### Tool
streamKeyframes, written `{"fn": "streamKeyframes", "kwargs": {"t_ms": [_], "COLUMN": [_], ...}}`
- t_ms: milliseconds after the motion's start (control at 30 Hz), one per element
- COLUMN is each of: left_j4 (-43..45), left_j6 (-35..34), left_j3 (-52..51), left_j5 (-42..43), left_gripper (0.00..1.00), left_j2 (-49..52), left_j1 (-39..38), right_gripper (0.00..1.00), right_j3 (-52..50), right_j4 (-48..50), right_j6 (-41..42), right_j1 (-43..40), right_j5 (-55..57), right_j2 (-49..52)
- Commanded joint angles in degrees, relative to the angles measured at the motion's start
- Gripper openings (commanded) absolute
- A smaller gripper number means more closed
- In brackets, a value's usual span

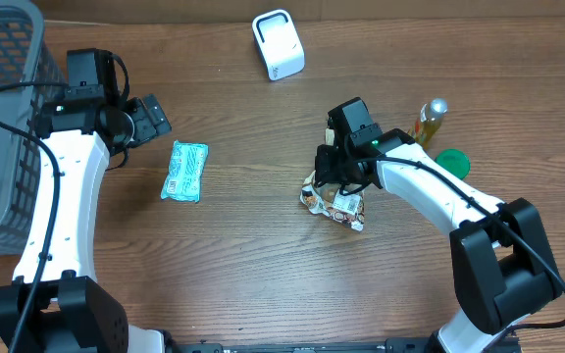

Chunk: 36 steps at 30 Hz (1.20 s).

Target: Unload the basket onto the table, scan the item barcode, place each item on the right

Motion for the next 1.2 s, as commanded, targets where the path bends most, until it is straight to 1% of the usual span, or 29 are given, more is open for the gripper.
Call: {"fn": "streamKeyframes", "kwargs": {"t_ms": [0, 267, 400, 533, 600, 700, 733, 767, 800, 900, 1000, 1033, 1067, 1100, 1133, 1167], "left_j4": [0.0, 0.0, 0.0, 0.0, 0.0, 0.0, 0.0, 0.0, 0.0, 0.0, 0.0, 0.0, 0.0, 0.0, 0.0, 0.0], "left_j6": [0.5, 0.5, 0.5, 0.5, 0.5, 0.5, 0.5, 0.5, 0.5, 0.5, 0.5, 0.5, 0.5, 0.5, 0.5, 0.5], "left_j3": [-0.3, -0.3, -0.3, -0.3, -0.3, -0.3, -0.3, -0.3, -0.3, -0.3, -0.3, -0.3, -0.3, -0.3, -0.3, -0.3], "left_j5": [-0.5, -0.5, -0.5, -0.5, -0.5, -0.5, -0.5, -0.5, -0.5, -0.5, -0.5, -0.5, -0.5, -0.5, -0.5, -0.5], "left_gripper": [1.00, 0.99, 1.00, 1.00, 1.00, 0.99, 1.00, 1.00, 1.00, 1.00, 0.99, 1.00, 0.99, 0.99, 1.00, 1.00], "left_j2": [0.5, 0.5, 0.5, 0.5, 0.5, 0.5, 0.5, 0.5, 0.5, 0.5, 0.5, 0.5, 0.5, 0.5, 0.5, 0.5], "left_j1": [0.5, 0.5, 0.5, 0.5, 0.5, 0.5, 0.5, 0.5, 0.5, 0.5, 0.5, 0.5, 0.5, 0.5, 0.5, 0.5], "right_gripper": [0.04, 0.04, 0.06, 0.12, 0.15, 0.12, 0.11, 0.05, 0.04, 0.08, 0.11, 0.13, 0.24, 0.58, 0.95, 1.00], "right_j3": [0.2, 0.2, 0.2, 0.2, 0.2, 0.2, 0.2, 0.2, 0.5, 5.0, 12.4, 14.6, 16.7, 18.1, 18.8, 18.9], "right_j4": [-0.5, -3.5, -7.0, -10.8, -12.7, -14.1, -14.1, -14.0, -13.9, -15.8, -17.9, -17.7, -16.8, -15.3, -13.3, -11.0], "right_j6": [-0.1, -0.1, -0.1, -0.2, -0.2, 0.2, 0.7, 2.1, 3.0, 3.1, 3.0, 3.0, 3.1, 3.1, 3.1, 3.1], "right_j1": [-0.1, -0.1, -0.1, -0.1, -0.1, -0.1, -0.1, -0.1, -0.1, 0.0, 0.0, 0.0, 0.0, 0.0, 0.0, 0.0], "right_j5": [0.5, 3.0, 7.5, 12.6, 16.9, 20.5, 20.5, 20.4, 20.4, 16.0, 9.2, 7.2, 4.9, 2.9, 1.2, -0.2], "right_j2": [-0.5, -0.5, -0.5, -0.5, -0.5, -0.5, -0.5, -0.5, -0.5, -0.9, -1.4, -1.6, -1.6, -1.6, -1.6, -1.6]}}
